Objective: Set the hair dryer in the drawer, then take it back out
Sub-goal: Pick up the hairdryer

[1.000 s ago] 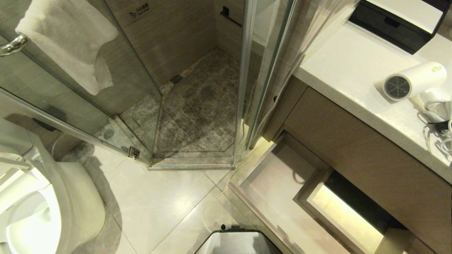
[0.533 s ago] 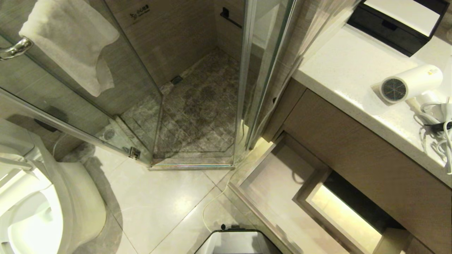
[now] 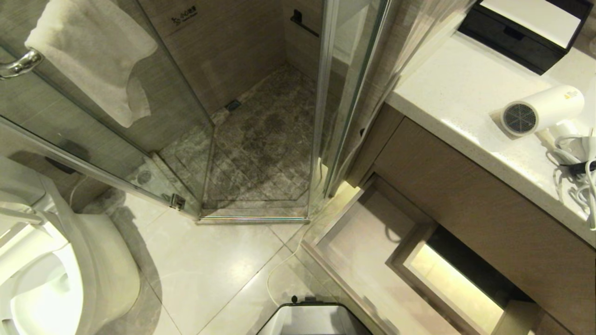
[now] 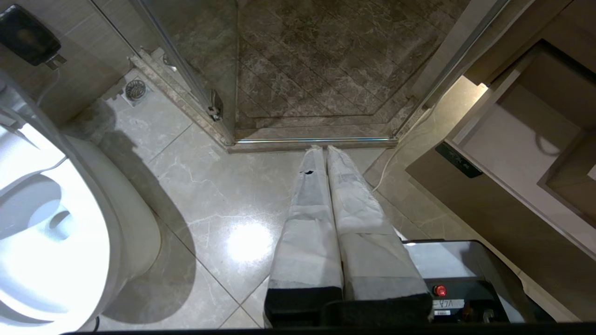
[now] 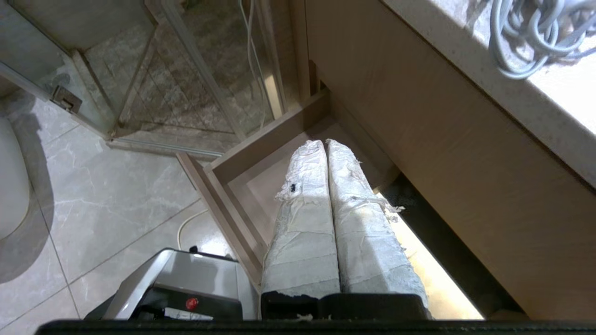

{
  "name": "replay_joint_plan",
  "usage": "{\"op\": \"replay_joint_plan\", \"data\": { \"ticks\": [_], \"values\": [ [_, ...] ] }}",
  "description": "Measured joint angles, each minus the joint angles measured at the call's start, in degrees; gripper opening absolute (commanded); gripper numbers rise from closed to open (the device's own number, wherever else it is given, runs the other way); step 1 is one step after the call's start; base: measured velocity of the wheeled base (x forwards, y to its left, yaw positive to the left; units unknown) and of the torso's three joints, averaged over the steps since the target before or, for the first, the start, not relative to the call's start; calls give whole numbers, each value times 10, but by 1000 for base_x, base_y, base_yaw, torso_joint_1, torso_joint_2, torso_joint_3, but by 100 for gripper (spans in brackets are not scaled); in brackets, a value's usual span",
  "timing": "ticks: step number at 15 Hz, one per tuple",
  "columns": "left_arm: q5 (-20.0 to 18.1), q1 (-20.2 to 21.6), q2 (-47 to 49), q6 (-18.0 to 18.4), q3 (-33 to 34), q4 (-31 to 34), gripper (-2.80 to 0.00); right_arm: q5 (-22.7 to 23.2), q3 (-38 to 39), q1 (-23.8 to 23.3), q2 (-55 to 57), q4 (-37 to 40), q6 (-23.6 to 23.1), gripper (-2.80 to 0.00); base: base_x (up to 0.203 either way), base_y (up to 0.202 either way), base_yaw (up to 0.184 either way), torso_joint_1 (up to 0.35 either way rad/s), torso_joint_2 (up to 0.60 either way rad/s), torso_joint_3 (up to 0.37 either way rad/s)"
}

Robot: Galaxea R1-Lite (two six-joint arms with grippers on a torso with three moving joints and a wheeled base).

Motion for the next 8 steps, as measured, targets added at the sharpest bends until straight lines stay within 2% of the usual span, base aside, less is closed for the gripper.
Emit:
{"op": "replay_joint_plan", "data": {
  "ticks": [8],
  "values": [
    [0, 0, 0, 0, 0, 0, -280, 1, 0, 0, 0, 1, -1, -280, 0, 0, 0, 11, 0, 12]
  ]
}}
